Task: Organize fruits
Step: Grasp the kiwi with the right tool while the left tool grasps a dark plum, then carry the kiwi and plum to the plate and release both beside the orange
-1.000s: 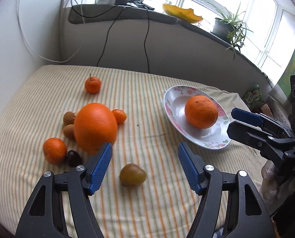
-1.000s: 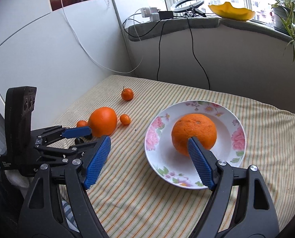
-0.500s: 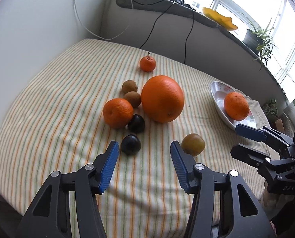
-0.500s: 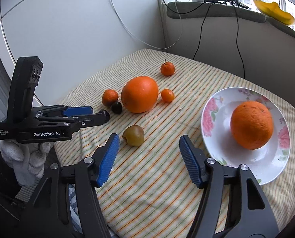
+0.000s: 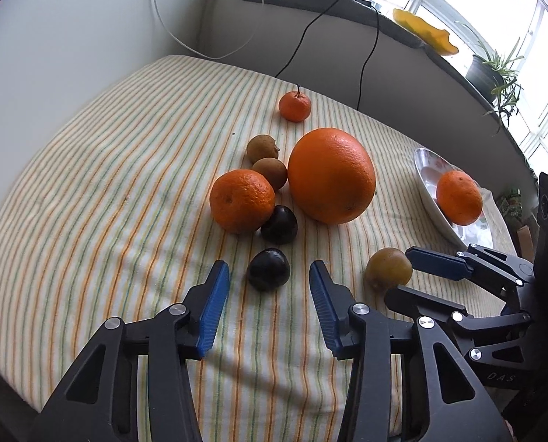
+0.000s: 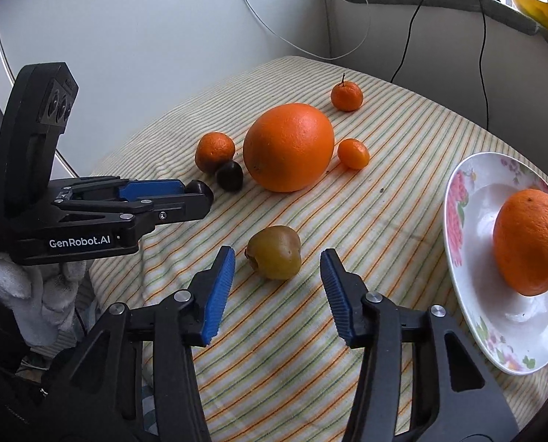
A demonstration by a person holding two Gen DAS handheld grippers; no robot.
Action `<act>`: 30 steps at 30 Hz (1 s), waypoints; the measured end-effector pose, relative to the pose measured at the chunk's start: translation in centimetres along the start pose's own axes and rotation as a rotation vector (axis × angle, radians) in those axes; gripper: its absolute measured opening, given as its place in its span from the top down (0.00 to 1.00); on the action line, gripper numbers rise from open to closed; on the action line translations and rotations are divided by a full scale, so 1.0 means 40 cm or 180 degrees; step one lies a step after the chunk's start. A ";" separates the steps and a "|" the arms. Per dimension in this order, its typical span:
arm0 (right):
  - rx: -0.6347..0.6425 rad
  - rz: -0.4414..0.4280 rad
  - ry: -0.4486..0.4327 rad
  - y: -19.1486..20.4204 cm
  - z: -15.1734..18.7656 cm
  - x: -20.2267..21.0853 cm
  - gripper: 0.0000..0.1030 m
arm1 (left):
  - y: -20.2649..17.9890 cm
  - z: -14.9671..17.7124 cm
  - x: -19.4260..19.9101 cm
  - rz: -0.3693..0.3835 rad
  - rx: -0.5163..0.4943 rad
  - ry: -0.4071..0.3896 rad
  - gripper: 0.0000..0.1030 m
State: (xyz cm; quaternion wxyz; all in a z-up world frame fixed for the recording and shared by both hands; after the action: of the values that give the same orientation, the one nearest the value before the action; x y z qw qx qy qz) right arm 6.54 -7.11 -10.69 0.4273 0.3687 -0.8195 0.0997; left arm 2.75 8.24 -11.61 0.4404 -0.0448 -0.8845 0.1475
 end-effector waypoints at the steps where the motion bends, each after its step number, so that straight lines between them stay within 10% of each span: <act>1: 0.0014 0.0013 0.0010 0.002 -0.001 -0.006 0.51 | 0.000 0.000 -0.001 -0.0001 -0.0004 -0.0002 0.61; 30: -0.0002 0.0059 -0.0025 -0.015 0.009 -0.002 0.69 | -0.026 -0.008 0.006 0.0179 -0.0024 0.0006 0.78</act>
State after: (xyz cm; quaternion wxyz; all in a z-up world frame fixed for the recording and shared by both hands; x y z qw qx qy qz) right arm 6.77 -7.66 -11.07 0.4233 0.3614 -0.8245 0.1019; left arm 2.91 7.38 -10.93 0.4368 -0.0715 -0.8830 0.1564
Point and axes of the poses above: each gripper's, at about its wrist camera, not at the fingertips, and x roughly against the way its jaws point, y to its left, z to its underside, the point moved 1 cm from there along -x, roughly the way its jaws point, and after that the axes turned 1 degree about z, right-handed, at the moved point
